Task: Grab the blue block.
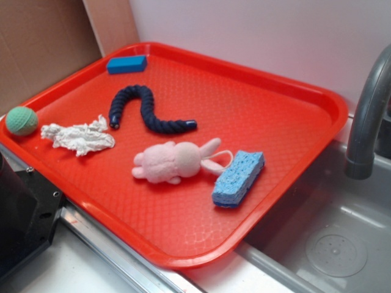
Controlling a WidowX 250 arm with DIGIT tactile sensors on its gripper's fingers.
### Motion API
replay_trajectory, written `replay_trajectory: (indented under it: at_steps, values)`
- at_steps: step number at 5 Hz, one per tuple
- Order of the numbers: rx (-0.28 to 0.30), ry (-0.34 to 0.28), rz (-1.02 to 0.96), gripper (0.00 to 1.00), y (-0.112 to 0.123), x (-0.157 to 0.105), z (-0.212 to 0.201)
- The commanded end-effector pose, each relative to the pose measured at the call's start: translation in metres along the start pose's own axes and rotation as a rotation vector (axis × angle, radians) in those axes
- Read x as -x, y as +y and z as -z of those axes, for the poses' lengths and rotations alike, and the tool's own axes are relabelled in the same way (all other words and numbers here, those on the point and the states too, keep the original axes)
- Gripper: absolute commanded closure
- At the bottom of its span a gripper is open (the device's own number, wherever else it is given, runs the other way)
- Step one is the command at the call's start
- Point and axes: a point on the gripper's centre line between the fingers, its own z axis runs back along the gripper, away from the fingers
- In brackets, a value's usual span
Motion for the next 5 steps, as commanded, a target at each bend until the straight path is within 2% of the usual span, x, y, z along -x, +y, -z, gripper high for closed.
replay_trajectory:
  at_steps: [1, 2, 3, 5]
  values:
    - [0.0, 0.0, 0.0, 0.0, 0.0, 0.0, 0.0]
    - [0.003, -0.09, -0.222, 0.0, 0.017, -0.048, 0.028]
    - [0.01, -0.136, -0.423, 0.0, 0.043, -0.08, 0.062]
    - [0.01, -0.136, -0.423, 0.0, 0.043, -0.08, 0.062]
